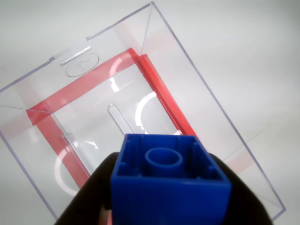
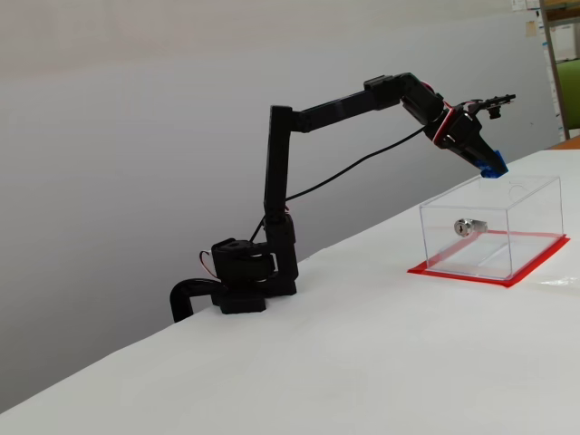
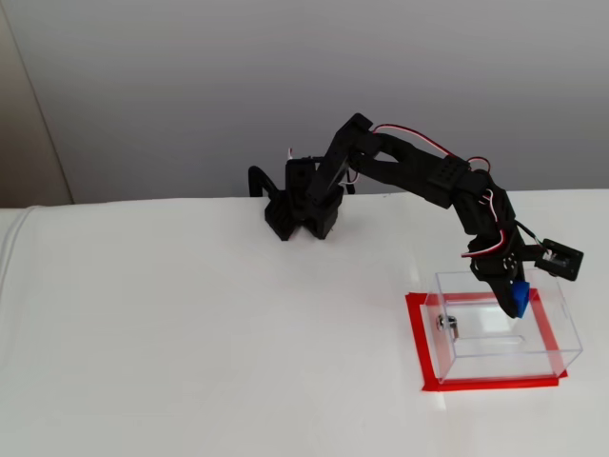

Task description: Pick the blue lego brick and place it into the transparent box

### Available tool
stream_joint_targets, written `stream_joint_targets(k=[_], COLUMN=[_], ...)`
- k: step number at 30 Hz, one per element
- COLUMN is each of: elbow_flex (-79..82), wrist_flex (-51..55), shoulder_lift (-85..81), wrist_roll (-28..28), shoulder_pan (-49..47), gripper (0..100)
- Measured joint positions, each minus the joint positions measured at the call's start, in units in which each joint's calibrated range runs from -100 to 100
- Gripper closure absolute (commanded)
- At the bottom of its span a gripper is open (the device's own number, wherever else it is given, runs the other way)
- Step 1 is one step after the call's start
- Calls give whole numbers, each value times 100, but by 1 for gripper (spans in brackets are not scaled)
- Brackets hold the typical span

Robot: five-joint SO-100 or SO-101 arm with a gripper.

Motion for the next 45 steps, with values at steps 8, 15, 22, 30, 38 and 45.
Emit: stream_joint_targets(k=[8, 15, 22, 30, 38, 45], elbow_flex=[0, 0, -35, -750, -794, -468], wrist_flex=[0, 0, 0, 9, 60, 249], shoulder_lift=[0, 0, 0, 8, -59, -1159], wrist_roll=[-15, -171, -171, -166, -166, -166], shoulder_pan=[-32, -32, -32, -43, -43, 64], gripper=[75, 72, 72, 98, 99, 99])
